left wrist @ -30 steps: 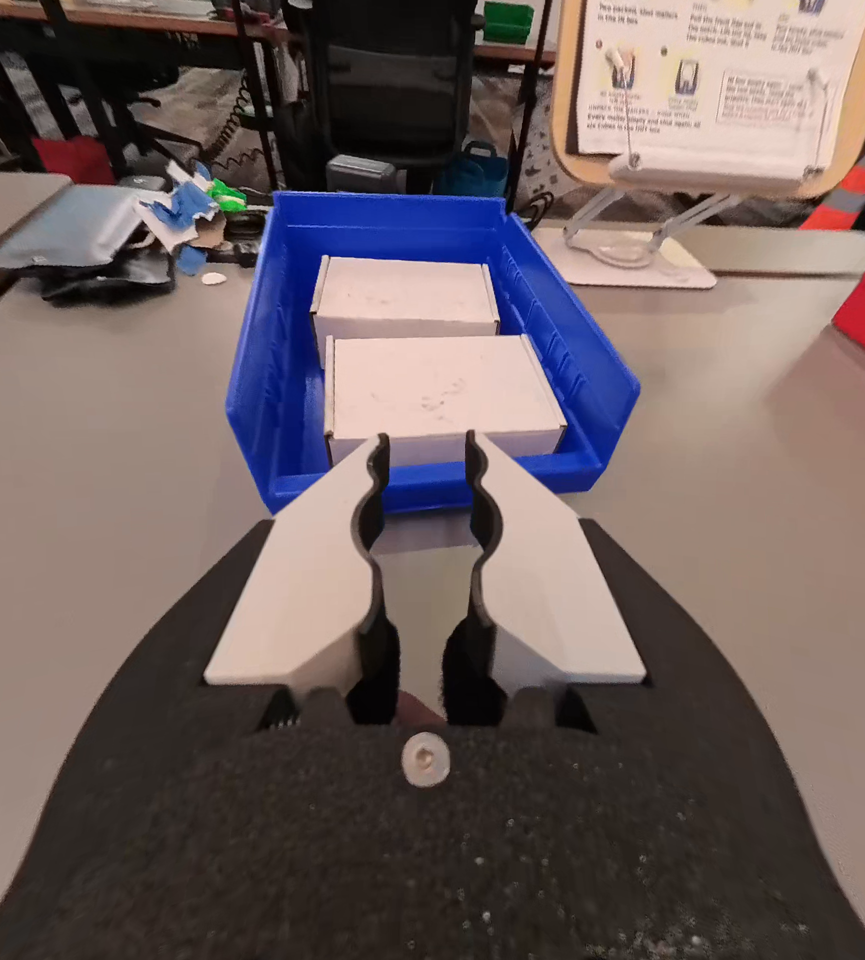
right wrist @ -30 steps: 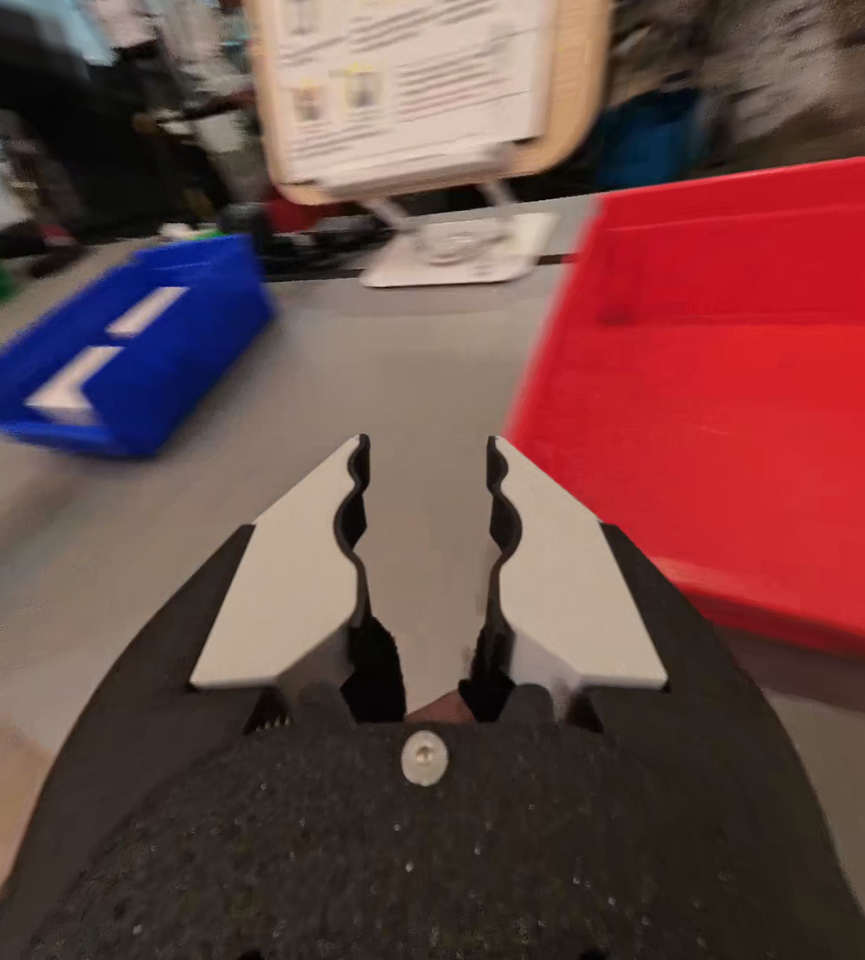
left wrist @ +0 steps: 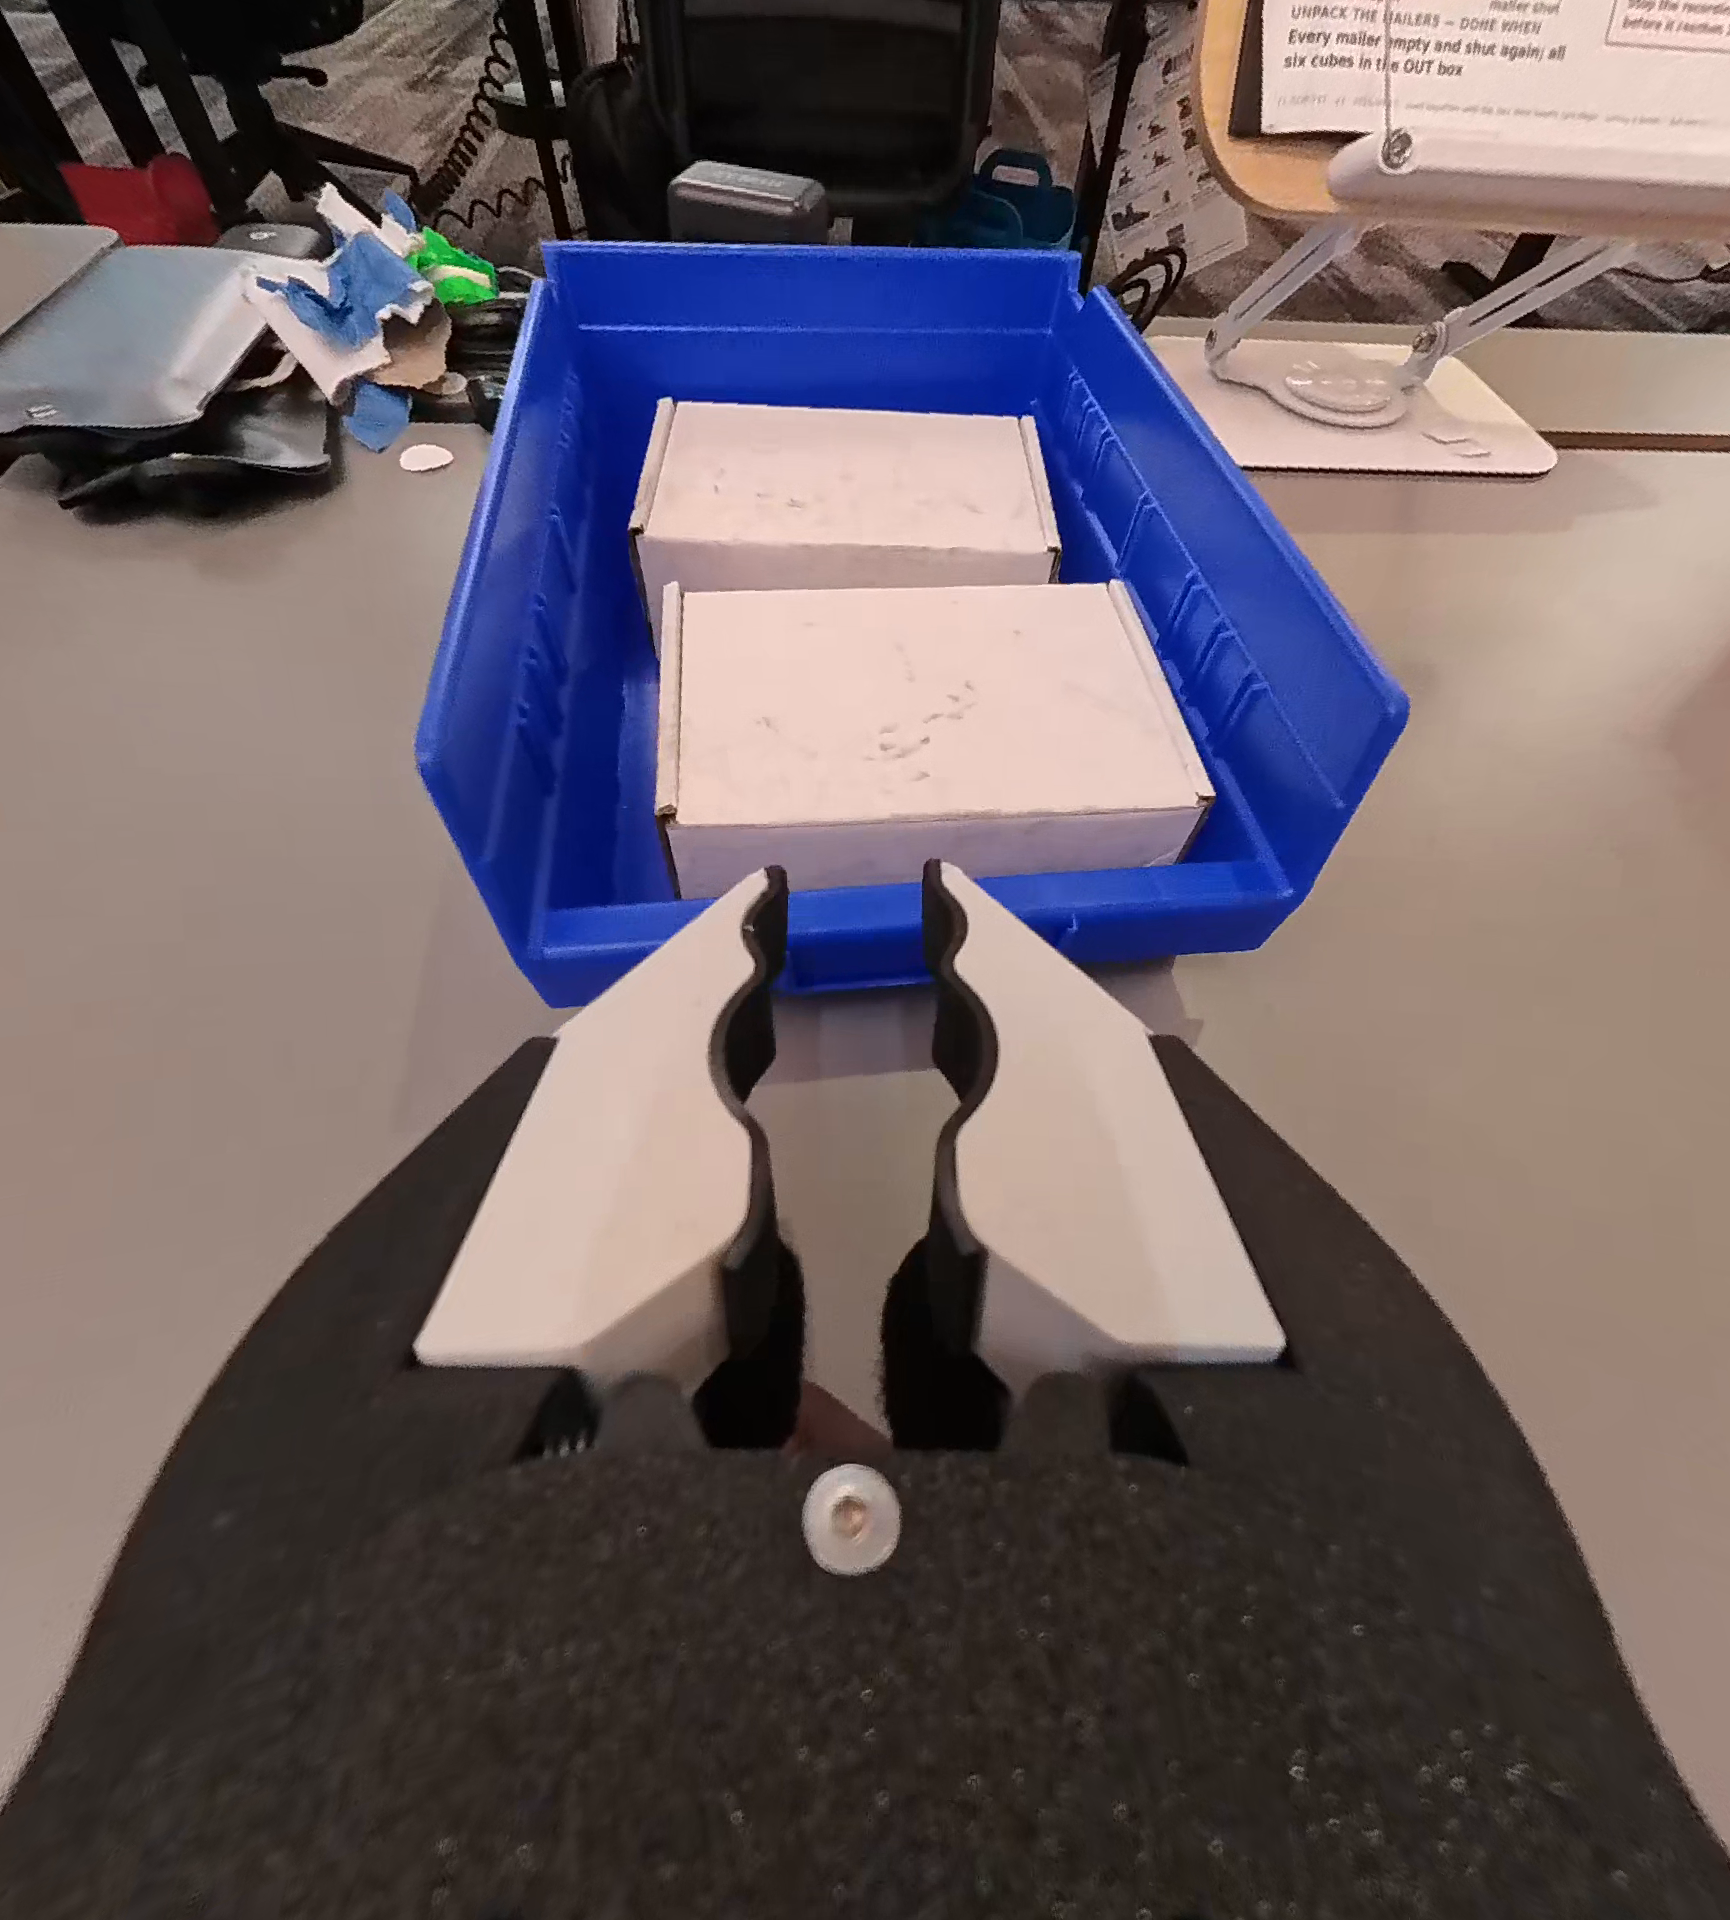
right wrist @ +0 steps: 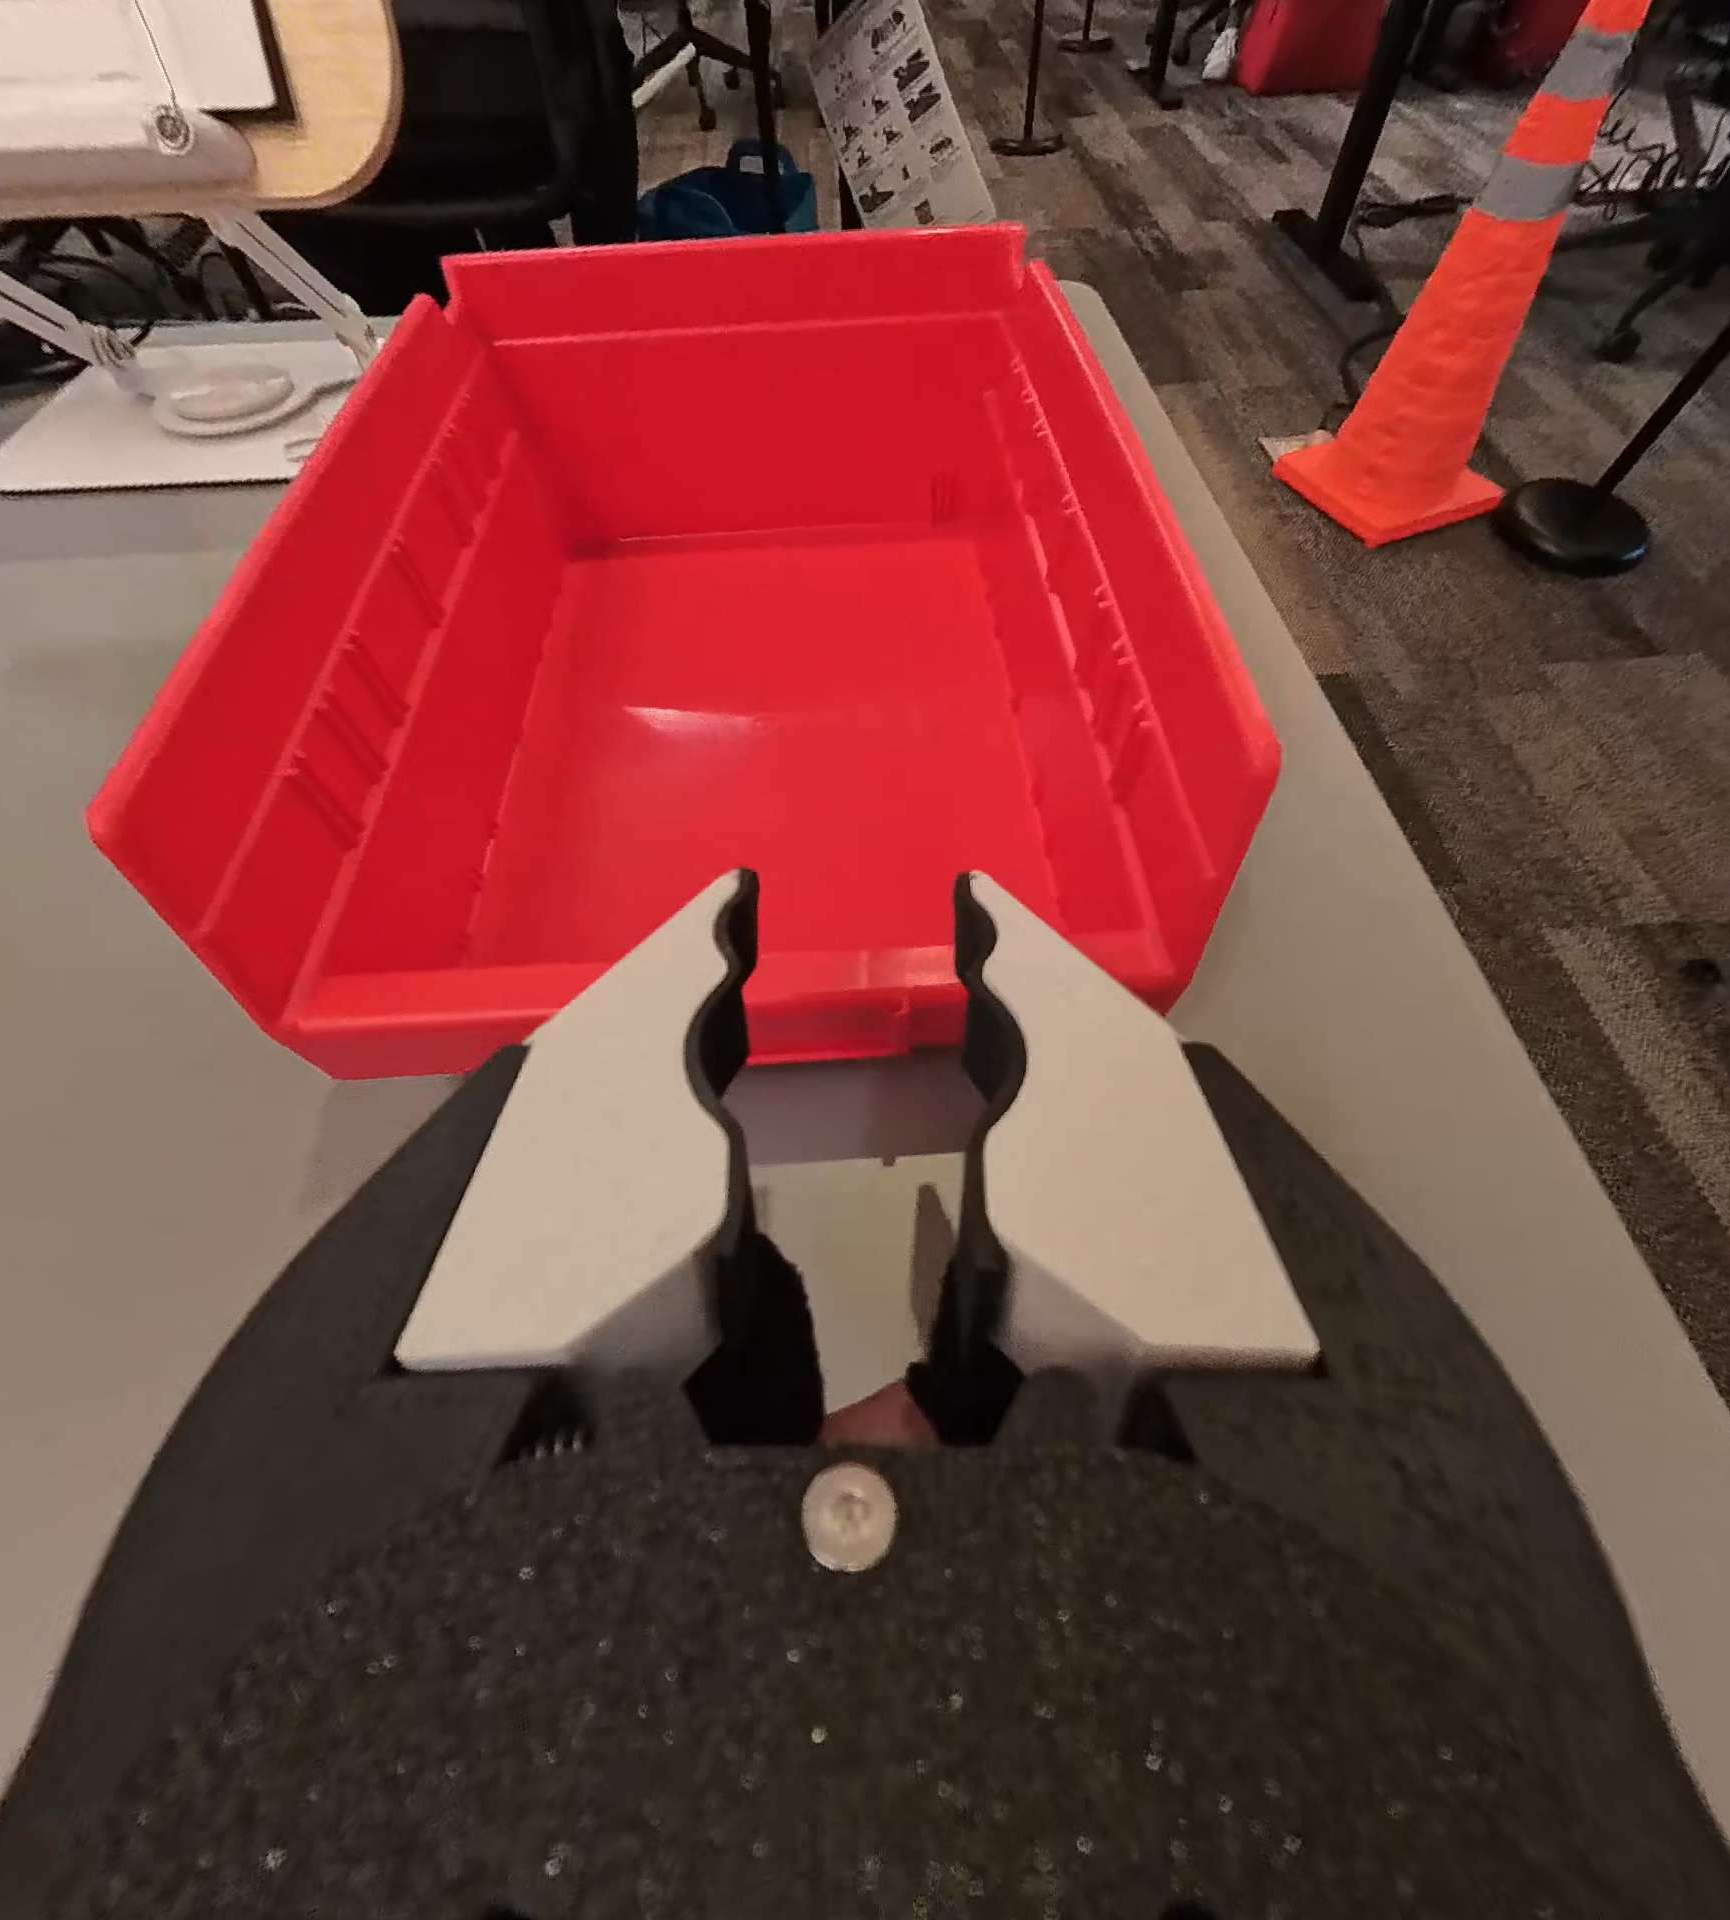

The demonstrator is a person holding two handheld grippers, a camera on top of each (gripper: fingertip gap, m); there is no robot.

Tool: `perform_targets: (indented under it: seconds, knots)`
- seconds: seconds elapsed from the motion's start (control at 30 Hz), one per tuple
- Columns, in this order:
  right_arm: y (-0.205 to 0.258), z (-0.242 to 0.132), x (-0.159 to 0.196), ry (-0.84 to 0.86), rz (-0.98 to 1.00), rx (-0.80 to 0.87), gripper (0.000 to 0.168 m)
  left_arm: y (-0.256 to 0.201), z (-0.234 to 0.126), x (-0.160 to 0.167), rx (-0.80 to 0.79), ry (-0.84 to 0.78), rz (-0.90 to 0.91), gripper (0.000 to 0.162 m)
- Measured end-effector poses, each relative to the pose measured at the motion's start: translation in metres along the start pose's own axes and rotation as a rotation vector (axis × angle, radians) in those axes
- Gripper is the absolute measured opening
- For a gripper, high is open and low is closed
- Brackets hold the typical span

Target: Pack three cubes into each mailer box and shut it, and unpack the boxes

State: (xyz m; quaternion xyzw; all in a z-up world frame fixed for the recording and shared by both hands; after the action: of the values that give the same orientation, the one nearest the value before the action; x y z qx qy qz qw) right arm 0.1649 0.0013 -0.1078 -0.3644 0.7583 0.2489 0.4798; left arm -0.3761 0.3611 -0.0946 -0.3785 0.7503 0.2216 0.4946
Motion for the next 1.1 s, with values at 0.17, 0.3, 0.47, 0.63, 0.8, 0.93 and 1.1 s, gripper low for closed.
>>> perform_targets:
  seconds: [0.17,0.3,0.47,0.63,0.8,0.93,1.1]
  knots:
    - [0.002,-0.003,-0.001,-0.009,0.004,-0.009,0.036,0.000,-0.002,0.000,0.008,-0.002,-0.022,0.021]
    - [0.005,-0.003,-0.002,-0.011,-0.006,-0.016,0.036,-0.001,0.001,0.001,0.004,0.008,-0.002,0.022]
    - [0.008,0.000,0.000,0.002,-0.045,-0.009,0.035,-0.002,0.001,0.001,0.008,0.009,-0.007,0.021]
    - [0.010,-0.003,-0.001,-0.007,-0.043,-0.016,0.035,-0.001,0.000,0.001,0.012,0.009,-0.026,0.021]
    - [0.011,-0.002,-0.001,-0.006,-0.044,-0.018,0.034,-0.001,0.001,0.002,0.012,0.015,-0.029,0.021]
    - [0.011,-0.001,0.000,0.000,-0.045,-0.017,0.034,-0.001,0.001,0.002,0.014,0.015,-0.031,0.021]
    - [0.011,-0.003,0.000,-0.005,-0.040,-0.019,0.034,-0.002,0.001,0.003,0.022,0.019,-0.046,0.021]
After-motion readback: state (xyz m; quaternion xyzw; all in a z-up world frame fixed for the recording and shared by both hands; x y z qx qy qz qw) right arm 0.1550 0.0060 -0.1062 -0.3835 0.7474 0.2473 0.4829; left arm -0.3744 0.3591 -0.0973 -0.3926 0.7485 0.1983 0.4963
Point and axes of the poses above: each gripper's, where its closed fingertips meet, z out along the fingers, x out of its underside, y = z × x across the jaws, the point moved 6 cm from there along -z, back along the fingers, and after that the axes turned 1 degree about y, right-handed, at the moved point
